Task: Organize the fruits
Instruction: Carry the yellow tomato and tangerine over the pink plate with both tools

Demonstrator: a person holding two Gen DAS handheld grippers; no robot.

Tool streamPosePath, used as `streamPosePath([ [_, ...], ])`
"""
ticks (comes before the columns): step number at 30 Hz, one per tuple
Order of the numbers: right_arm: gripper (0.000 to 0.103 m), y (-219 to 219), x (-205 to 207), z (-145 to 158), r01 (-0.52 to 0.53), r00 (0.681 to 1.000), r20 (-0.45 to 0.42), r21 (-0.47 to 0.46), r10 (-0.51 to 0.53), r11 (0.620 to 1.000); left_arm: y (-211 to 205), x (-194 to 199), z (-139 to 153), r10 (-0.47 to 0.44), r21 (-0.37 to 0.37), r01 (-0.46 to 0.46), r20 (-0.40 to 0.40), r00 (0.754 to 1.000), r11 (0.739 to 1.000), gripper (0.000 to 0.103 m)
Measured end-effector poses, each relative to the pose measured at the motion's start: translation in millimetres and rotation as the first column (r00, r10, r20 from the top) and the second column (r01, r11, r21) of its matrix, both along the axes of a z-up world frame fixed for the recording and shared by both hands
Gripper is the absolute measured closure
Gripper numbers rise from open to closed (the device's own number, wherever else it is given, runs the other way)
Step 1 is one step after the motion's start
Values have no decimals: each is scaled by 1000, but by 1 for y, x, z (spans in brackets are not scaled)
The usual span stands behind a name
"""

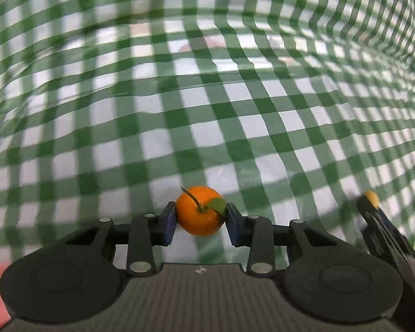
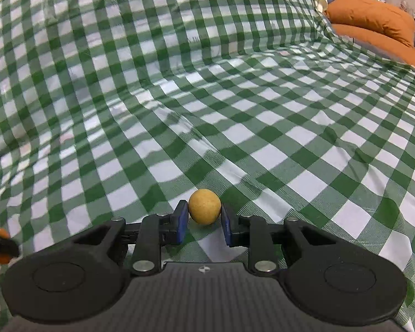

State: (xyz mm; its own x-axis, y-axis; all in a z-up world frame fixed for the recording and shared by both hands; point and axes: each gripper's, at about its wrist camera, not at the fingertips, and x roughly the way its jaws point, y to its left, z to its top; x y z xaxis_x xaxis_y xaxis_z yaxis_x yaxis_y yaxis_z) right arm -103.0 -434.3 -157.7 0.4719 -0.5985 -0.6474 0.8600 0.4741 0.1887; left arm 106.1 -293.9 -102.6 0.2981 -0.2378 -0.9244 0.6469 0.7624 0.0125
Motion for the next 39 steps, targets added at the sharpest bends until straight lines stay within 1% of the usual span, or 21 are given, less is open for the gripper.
streamPosePath([
  [3, 76, 16, 0, 9, -55, 999, -1, -13, 55, 998, 49, -22, 30, 23, -28, -23, 19, 1000, 999, 61],
  [6, 76, 46, -5, 32, -135, 990, 26, -14, 136, 991, 105, -45, 57, 47, -31, -45, 53, 997, 998, 61],
  [8, 76, 76, -14, 54, -212, 976, 51, -25, 213, 977, 145, -63, 72, 65, -18, -64, 86, 994, 998, 61],
  [11, 76, 131, -37, 85, -322, 943, 74, -33, 324, 946, 201, -91, 89, 96, 31, -101, 141, 985, 994, 61],
  [13, 76, 169, -56, 102, -396, 913, 101, -5, 395, 918, 235, -109, 97, 119, 47, -127, 143, 983, 991, 61],
  [16, 76, 224, -79, 123, -514, 854, 106, 20, 509, 858, 276, -134, 106, 156, 34, -162, 138, 978, 986, 61],
  [18, 76, 257, -88, 137, -580, 812, 89, 10, 577, 814, 296, -149, 111, 178, 9, -181, 147, 973, 983, 61],
  [21, 76, 302, -95, 153, -669, 742, 24, -43, 670, 742, 325, -166, 121, 208, -33, -205, 159, 965, 978, 61],
  [22, 76, 311, -97, 157, -684, 728, 21, -51, 686, 727, 333, -172, 126, 217, -44, -213, 173, 961, 976, 61],
  [23, 76, 318, -100, 163, -690, 722, 25, -58, 692, 722, 336, -177, 130, 221, -55, -215, 186, 957, 975, 61],
  [27, 76, 334, -111, 185, -669, 736, 22, -121, 676, 733, 357, -194, 152, 237, -113, -217, 222, 946, 970, 61],
  [30, 76, 342, -114, 191, -682, 726, 19, -110, 687, 723, 368, -204, 165, 250, -154, -217, 248, 936, 964, 61],
  [32, 76, 348, -117, 196, -686, 720, 21, -122, 693, 717, 374, -212, 169, 254, -163, -217, 259, 932, 962, 61],
  [39, 76, 352, -129, 201, -678, 726, 21, -147, 687, 721, 383, -224, 171, 277, -196, -233, 240, 930, 952, 61],
])
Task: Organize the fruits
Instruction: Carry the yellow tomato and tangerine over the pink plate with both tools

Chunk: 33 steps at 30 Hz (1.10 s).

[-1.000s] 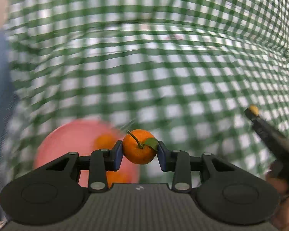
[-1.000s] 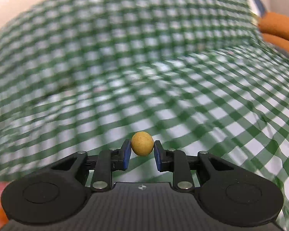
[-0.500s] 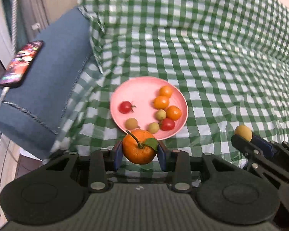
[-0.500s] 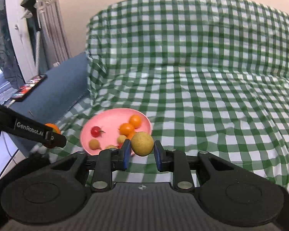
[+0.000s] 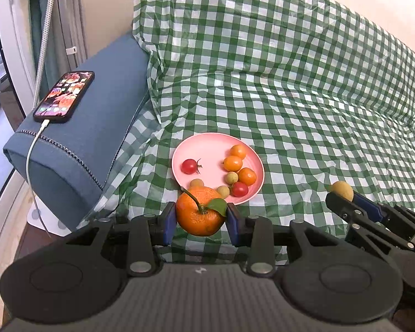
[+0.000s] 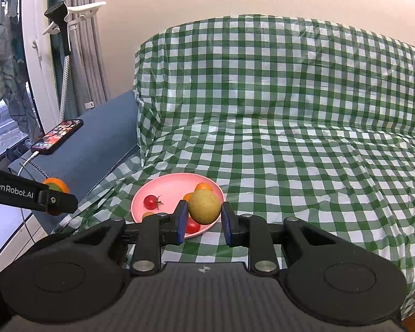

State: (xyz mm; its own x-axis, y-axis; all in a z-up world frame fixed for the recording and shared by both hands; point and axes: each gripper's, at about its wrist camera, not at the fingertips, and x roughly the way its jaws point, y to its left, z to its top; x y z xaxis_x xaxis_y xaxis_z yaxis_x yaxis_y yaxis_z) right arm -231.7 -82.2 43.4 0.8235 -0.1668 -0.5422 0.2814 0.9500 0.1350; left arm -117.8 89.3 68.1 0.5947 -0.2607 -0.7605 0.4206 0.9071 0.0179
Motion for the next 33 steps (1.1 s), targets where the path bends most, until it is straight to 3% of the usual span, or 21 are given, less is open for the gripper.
streamPosePath([
  [14, 76, -4, 20, -14, -26, 998, -63, 1, 26, 1000, 1, 30, -22, -29, -8, 28, -64, 998, 1000, 61],
  [33, 76, -9, 129, -56, -82, 984, -152, 49, 88, 995, -41, 137, -66, -25, 42, 33, -177, 984, 999, 61],
])
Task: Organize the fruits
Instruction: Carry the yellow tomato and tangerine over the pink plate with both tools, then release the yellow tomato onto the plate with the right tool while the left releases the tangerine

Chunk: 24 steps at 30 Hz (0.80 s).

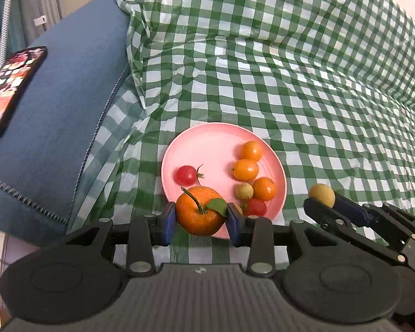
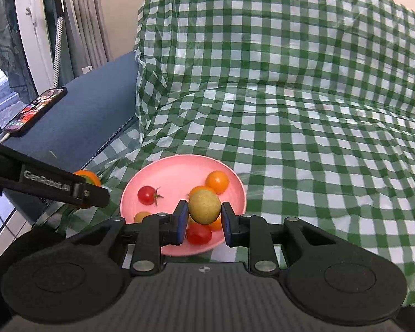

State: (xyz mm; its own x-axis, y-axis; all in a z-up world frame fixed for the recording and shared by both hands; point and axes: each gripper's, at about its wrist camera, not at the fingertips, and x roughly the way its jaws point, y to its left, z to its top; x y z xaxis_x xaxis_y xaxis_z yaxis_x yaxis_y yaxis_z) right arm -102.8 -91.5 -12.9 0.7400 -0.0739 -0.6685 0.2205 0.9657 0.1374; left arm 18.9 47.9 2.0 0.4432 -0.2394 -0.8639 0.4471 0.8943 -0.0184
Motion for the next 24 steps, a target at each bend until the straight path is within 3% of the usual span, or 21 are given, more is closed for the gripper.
streamPosePath([
  [24, 76, -30, 83, -52, -12, 998, -68, 47, 16, 999, -35, 76, -59, -8, 65, 13, -77, 997, 998, 61],
])
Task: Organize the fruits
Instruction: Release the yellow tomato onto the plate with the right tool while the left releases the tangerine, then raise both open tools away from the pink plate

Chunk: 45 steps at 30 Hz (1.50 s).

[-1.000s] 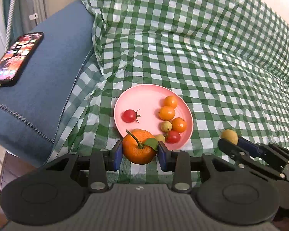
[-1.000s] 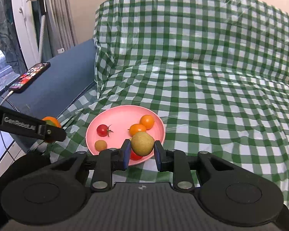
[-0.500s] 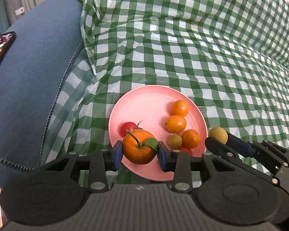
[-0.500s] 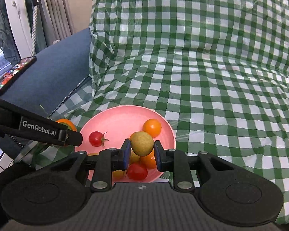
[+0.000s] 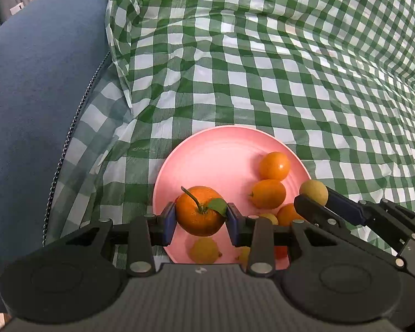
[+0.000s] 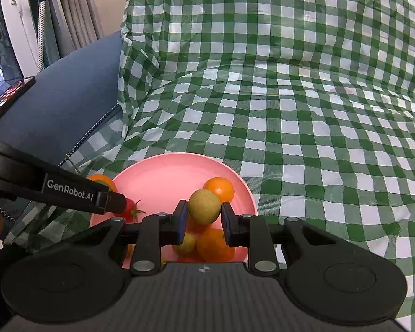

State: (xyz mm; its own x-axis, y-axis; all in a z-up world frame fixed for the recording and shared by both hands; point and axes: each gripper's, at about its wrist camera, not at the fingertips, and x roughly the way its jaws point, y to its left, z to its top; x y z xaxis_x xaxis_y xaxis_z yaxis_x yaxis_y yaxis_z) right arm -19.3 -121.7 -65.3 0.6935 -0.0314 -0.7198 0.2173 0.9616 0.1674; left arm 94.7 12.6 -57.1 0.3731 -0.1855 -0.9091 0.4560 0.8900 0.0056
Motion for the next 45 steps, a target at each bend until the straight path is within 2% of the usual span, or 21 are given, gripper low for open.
streamPosePath([
  [8, 76, -5, 13, -12, -1, 1000, -20, 7, 1, 1000, -5, 13, -13, 2, 23, -2, -14, 1000, 1000, 61],
  [10, 76, -6, 16, -13, 0, 1000, -22, 12, 0, 1000, -5, 15, -12, 3, 21, -3, -9, 1000, 1000, 54],
  [12, 75, -9, 18, -13, 0, 1000, -19, 20, 0, 1000, -4, 17, -10, 12, 15, -12, -3, 1000, 1000, 15],
  [13, 69, -10, 18, -12, 4, 1000, -20, 22, -3, 1000, -2, 18, -7, 33, 12, -33, 15, 999, 999, 8],
  [14, 53, -11, 19, -12, 4, 1000, -26, 24, -4, 1000, 0, 18, -4, 42, 1, -42, 27, 999, 999, 0],
  [17, 32, -14, 16, -8, 18, 1000, -18, 41, -17, 999, 6, 17, 4, 42, -19, -42, 26, 999, 999, 0],
  [19, 23, -15, 13, -5, 23, 999, -25, 50, -22, 999, 10, 14, 6, 40, -8, -40, 6, 999, 999, 0],
  [23, 16, -8, -6, 3, 26, 998, -52, 66, -23, 997, 21, -3, 16, 45, 2, -45, 5, 999, 999, 0],
  [27, 10, 6, -38, 20, 37, 998, -54, 43, -35, 998, 33, -34, 31, 50, 10, -50, 33, 998, 999, 0],
  [31, 1, 25, -77, 41, 56, 998, -35, -49, -58, 997, 47, -74, 49, 77, 36, -82, 125, 989, 996, 0],
  [36, 1, 47, -114, 62, 42, 999, 18, -170, -39, 985, 59, -117, 62, 59, 39, -67, 173, 983, 997, 0],
  [39, 1, 51, -132, 72, 73, 997, 42, -180, -66, 981, 64, -141, 71, 49, 53, -62, 218, 975, 997, 0],
  [41, 1, 54, -143, 78, 83, 996, 57, -185, -74, 979, 70, -153, 78, 57, 37, -68, 250, 966, 997, 0],
  [45, 1, 59, -162, 91, 101, 992, 98, -201, -82, 974, 80, -170, 89, 83, -9, -83, 268, 960, 996, 0],
])
